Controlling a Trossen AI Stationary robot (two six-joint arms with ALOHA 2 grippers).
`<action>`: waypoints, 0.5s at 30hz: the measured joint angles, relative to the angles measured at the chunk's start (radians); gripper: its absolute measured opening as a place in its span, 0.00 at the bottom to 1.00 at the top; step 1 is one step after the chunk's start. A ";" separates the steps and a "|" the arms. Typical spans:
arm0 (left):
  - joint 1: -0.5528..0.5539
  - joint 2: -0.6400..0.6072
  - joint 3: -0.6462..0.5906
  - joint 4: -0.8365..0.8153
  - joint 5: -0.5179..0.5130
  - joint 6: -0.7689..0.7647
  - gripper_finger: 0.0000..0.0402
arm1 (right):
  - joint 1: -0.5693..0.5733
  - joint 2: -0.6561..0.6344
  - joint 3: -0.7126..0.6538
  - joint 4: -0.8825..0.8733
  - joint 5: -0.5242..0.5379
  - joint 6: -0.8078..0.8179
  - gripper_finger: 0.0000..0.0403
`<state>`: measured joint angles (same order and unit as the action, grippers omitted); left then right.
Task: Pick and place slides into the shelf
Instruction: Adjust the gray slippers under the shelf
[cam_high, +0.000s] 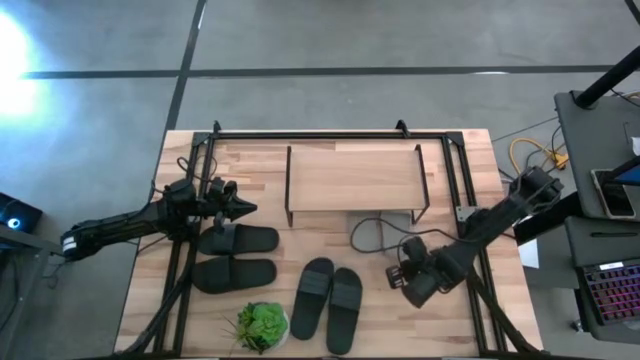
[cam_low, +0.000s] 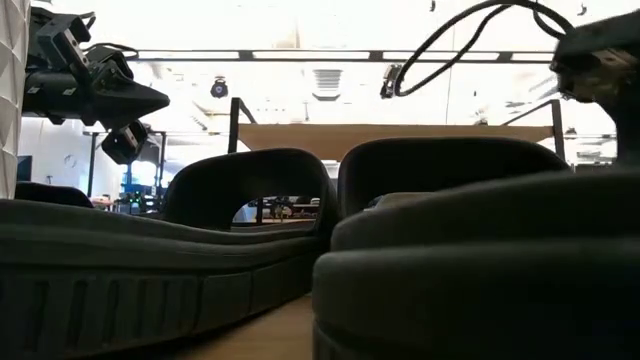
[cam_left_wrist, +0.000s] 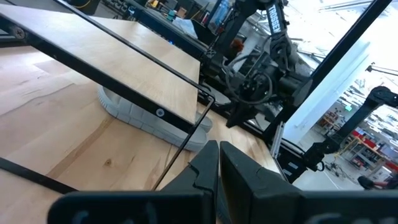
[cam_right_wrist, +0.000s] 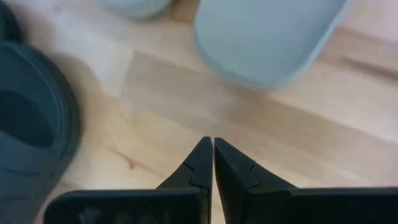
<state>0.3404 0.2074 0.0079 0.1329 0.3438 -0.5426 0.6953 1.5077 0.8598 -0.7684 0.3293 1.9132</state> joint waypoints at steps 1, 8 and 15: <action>0.000 0.000 0.000 0.000 0.000 0.000 0.00 | 0.001 0.005 -0.010 0.011 -0.001 0.002 0.02; 0.000 0.000 0.000 0.000 0.000 0.000 0.00 | -0.028 0.028 -0.074 0.018 0.003 0.024 0.02; 0.000 0.000 0.000 0.000 0.000 0.000 0.00 | -0.094 0.028 -0.097 0.020 0.051 -0.019 0.02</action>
<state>0.3404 0.2073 0.0082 0.1326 0.3436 -0.5426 0.6013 1.5361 0.7628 -0.7489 0.3799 1.8944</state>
